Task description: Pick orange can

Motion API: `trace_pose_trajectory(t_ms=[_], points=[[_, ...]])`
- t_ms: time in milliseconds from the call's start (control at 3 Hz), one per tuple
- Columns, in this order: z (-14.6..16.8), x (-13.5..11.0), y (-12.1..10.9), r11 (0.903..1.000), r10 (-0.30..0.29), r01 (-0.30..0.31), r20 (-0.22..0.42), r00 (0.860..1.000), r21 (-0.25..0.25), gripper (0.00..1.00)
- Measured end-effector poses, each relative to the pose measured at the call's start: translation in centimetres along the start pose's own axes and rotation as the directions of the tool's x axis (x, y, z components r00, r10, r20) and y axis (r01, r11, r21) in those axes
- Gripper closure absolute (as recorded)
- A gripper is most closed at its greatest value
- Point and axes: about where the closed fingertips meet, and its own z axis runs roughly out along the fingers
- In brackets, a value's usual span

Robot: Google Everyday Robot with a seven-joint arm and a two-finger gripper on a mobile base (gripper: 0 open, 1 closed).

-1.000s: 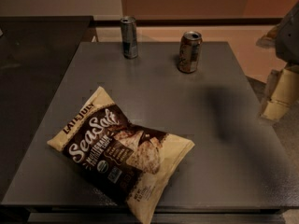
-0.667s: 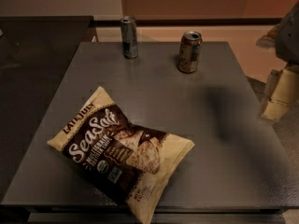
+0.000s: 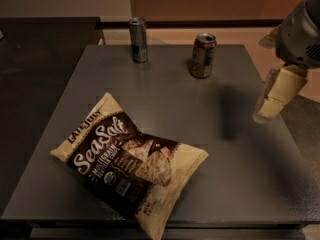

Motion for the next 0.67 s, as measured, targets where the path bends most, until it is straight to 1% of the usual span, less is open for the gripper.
trace_pose_trajectory(t_ms=[333, 667], points=[[2.0, -0.8, -2.3, 0.9996, 0.021, -0.022, 0.062, 0.998, 0.016, 0.0], [3.9, -1.5, -5.3, 0.9979, 0.052, -0.056, 0.125, 0.991, 0.031, 0.0]])
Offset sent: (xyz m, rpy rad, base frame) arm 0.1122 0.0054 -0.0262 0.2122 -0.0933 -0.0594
